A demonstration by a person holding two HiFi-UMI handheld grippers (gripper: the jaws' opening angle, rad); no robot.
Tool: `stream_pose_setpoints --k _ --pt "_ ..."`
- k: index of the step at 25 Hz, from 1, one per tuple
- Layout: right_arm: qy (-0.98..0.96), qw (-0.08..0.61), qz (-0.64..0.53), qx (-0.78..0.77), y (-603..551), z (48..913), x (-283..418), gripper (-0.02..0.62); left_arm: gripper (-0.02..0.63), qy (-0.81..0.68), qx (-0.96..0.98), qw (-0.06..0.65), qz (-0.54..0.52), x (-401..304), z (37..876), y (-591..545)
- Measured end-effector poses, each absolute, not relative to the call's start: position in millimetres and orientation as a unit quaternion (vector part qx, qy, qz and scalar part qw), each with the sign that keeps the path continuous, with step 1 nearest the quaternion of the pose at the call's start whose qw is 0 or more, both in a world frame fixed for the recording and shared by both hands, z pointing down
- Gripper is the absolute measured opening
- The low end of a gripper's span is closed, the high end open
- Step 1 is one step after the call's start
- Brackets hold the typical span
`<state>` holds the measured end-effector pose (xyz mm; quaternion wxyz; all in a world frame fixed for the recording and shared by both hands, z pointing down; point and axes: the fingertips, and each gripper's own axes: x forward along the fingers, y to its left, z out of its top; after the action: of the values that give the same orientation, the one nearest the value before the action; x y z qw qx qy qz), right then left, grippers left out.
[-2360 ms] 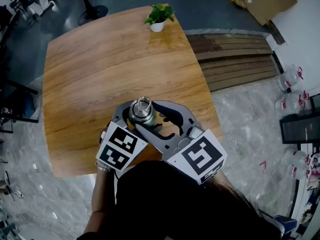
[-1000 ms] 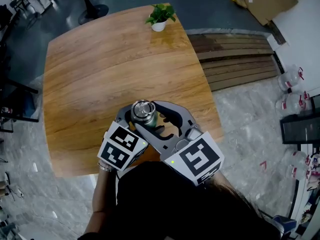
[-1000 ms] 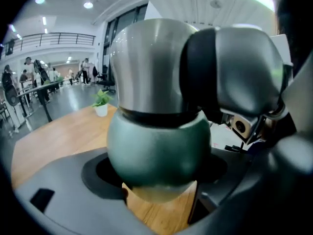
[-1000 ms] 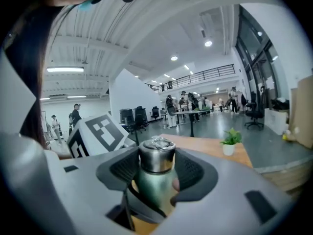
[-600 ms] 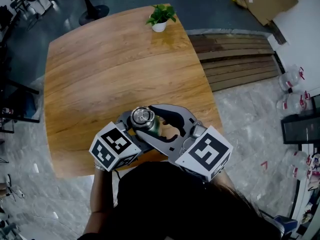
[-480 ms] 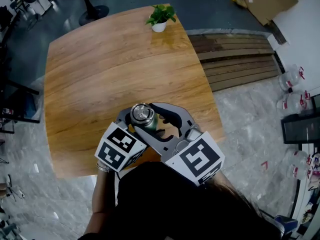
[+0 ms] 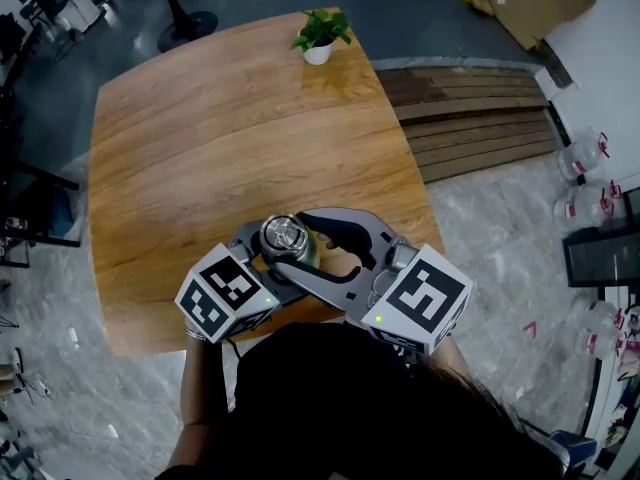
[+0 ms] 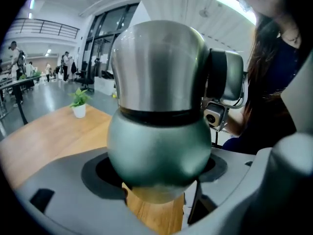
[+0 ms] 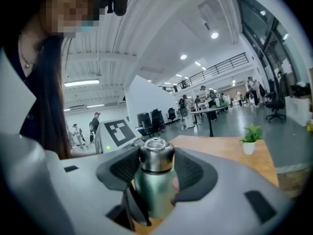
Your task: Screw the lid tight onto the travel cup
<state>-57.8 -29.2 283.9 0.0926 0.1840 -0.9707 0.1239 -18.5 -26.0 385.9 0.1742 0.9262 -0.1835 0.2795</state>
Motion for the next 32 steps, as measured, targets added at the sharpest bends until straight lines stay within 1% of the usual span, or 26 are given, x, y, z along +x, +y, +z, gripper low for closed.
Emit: stream_pose_setpoints --k 5,7,10,14,17,21,24,29,32 --pt "-0.954 0.111 0.090 0.263 -42 285 -56 0.232 0.383 -0.295 0.887 0.165 0.316 -29 393 -51" --pt "-0.951 0.104 0.091 0.277 -45 284 -56 0.232 0.383 -0.322 0.875 0.156 0.326 -33 393 -57" --pt "-0.960 0.081 0.112 0.245 -41 279 -56 0.232 0.383 -0.278 0.895 0.157 0.310 -27 388 -49" --pt "-0.972 0.081 0.132 0.179 -28 279 -55 0.232 0.383 -0.180 0.929 0.159 0.283 -12 381 -24" --pt "-0.970 0.088 0.115 0.197 -31 280 -56 0.233 0.383 -0.195 0.924 0.157 0.290 -12 383 -28" --pt "-0.954 0.107 0.097 0.262 -43 285 -54 0.233 0.383 -0.277 0.892 0.139 0.328 -23 391 -49" --pt "-0.951 0.101 0.093 0.278 -45 283 -55 0.233 0.383 -0.302 0.883 0.127 0.337 -28 391 -55" --pt "-0.966 0.075 0.127 0.212 -33 277 -55 0.233 0.383 -0.218 0.920 0.171 0.276 -19 383 -36" --pt "-0.970 0.083 0.128 0.187 -27 279 -53 0.233 0.383 -0.170 0.931 0.165 0.277 -13 381 -24"
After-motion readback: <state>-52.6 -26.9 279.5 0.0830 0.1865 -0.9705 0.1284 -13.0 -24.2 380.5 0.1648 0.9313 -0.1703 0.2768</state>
